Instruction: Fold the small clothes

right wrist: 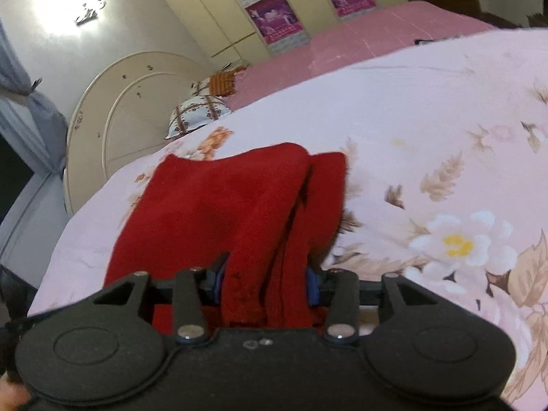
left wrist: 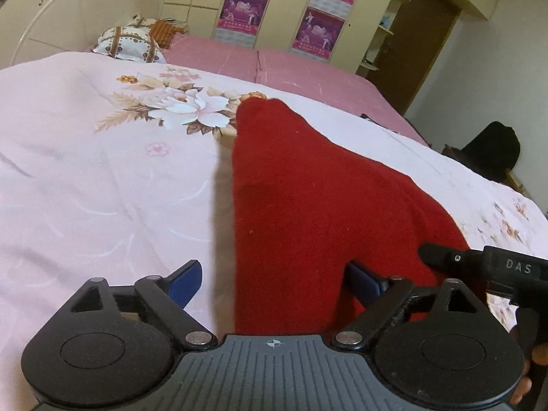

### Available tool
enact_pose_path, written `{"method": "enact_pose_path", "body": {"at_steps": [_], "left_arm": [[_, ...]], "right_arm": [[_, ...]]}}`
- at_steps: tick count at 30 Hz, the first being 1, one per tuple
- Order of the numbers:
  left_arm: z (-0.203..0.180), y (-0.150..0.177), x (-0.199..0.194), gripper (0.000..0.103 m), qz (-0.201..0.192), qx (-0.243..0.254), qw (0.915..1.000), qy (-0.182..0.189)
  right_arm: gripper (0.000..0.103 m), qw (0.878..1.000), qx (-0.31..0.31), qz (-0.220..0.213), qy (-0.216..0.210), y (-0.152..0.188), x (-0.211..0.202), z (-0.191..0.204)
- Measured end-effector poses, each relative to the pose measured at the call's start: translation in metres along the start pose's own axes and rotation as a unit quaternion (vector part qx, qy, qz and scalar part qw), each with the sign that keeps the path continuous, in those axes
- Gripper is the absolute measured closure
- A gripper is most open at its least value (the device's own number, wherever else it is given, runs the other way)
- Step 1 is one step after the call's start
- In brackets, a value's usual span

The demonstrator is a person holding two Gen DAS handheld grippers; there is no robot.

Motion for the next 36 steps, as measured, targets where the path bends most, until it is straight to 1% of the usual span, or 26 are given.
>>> {"method": "enact_pose_path", "body": {"at_steps": [2, 4, 7, 10, 12, 14, 15, 16, 17, 18, 19, 20, 24, 26, 28, 32, 34, 36], "left_arm": [[-0.001, -0.012, -0.012, 0.012, -0.025, 0.019, 0.9995, -0.006], [-0.004, -0.029, -0.018, 0.012, -0.048, 0.024, 0.9986, 0.000], [-0.014, -0.052, -0.009, 0.013, -0.062, 0.022, 0.9978, 0.010], [-0.023, -0.055, 0.015, 0.013, -0.051, 0.034, 0.9981, 0.004], [-0.026, -0.049, 0.034, 0.013, -0.034, 0.032, 0.9988, -0.008], [-0.019, -0.039, 0.055, 0.013, -0.017, 0.028, 0.9990, -0.032], [-0.017, -0.034, 0.060, 0.012, -0.010, 0.019, 0.9992, -0.033], [-0.013, -0.030, 0.066, 0.012, -0.003, 0.000, 0.9995, -0.031], [-0.013, -0.027, 0.068, 0.012, 0.000, -0.010, 0.9995, -0.029], [-0.013, -0.025, 0.068, 0.012, -0.001, -0.011, 0.9995, -0.029], [-0.014, -0.025, 0.069, 0.012, -0.002, -0.007, 0.9995, -0.030], [-0.016, -0.025, 0.067, 0.012, -0.003, -0.002, 0.9995, -0.032], [-0.021, -0.030, 0.048, 0.012, -0.010, 0.028, 0.9987, -0.041], [-0.022, -0.029, 0.033, 0.012, -0.012, 0.043, 0.9981, -0.043], [-0.024, -0.025, 0.018, 0.012, -0.015, 0.055, 0.9973, -0.045], [-0.027, -0.013, 0.000, 0.012, -0.007, 0.068, 0.9968, -0.042], [-0.029, -0.005, -0.006, 0.012, -0.006, 0.081, 0.9959, -0.041], [-0.029, 0.001, -0.008, 0.012, -0.002, 0.083, 0.9958, -0.039]], "right_arm": [[0.058, 1.000, -0.003, -0.004, 0.006, -0.003, -0.006, -0.003], [0.059, 1.000, -0.013, -0.016, 0.016, -0.009, -0.015, -0.001], [0.062, 0.998, -0.031, -0.044, 0.026, -0.026, -0.024, 0.010], [0.066, 0.996, -0.064, -0.061, 0.027, -0.045, -0.014, 0.028], [0.067, 0.994, -0.086, -0.057, 0.027, -0.049, 0.002, 0.040], [0.067, 0.993, -0.105, -0.048, 0.029, -0.047, 0.017, 0.046], [0.067, 0.992, -0.113, -0.041, 0.034, -0.043, 0.026, 0.046], [0.072, 0.992, -0.119, -0.033, 0.041, -0.040, 0.033, 0.043], [0.072, 0.989, -0.132, -0.021, 0.056, -0.034, 0.042, 0.038], [0.072, 0.986, -0.148, -0.008, 0.073, -0.028, 0.050, 0.032], [0.072, 0.984, -0.160, -0.005, 0.078, -0.022, 0.053, 0.026], [0.072, 0.983, -0.165, -0.012, 0.075, -0.021, 0.054, 0.024], [0.071, 0.984, -0.162, -0.007, 0.076, -0.023, 0.051, 0.030], [0.070, 0.985, -0.157, -0.013, 0.071, -0.026, 0.042, 0.038], [0.066, 0.984, -0.166, -0.024, 0.059, -0.025, 0.026, 0.049], [0.067, 0.981, -0.185, -0.036, 0.046, -0.013, 0.001, 0.065], [0.067, 0.978, -0.197, -0.039, 0.050, -0.002, -0.010, 0.069], [0.067, 0.976, -0.205, -0.033, 0.062, 0.009, -0.013, 0.067]]}}
Point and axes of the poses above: each gripper's, at about its wrist camera, not at the fingertips, and x roughly the way its jaws point, z to its left, y to its underside, the point moved 8 cm from there along x, roughly the way its jaws point, and after that the axes turned 14 degrees about -z, right-handed, at the moved point
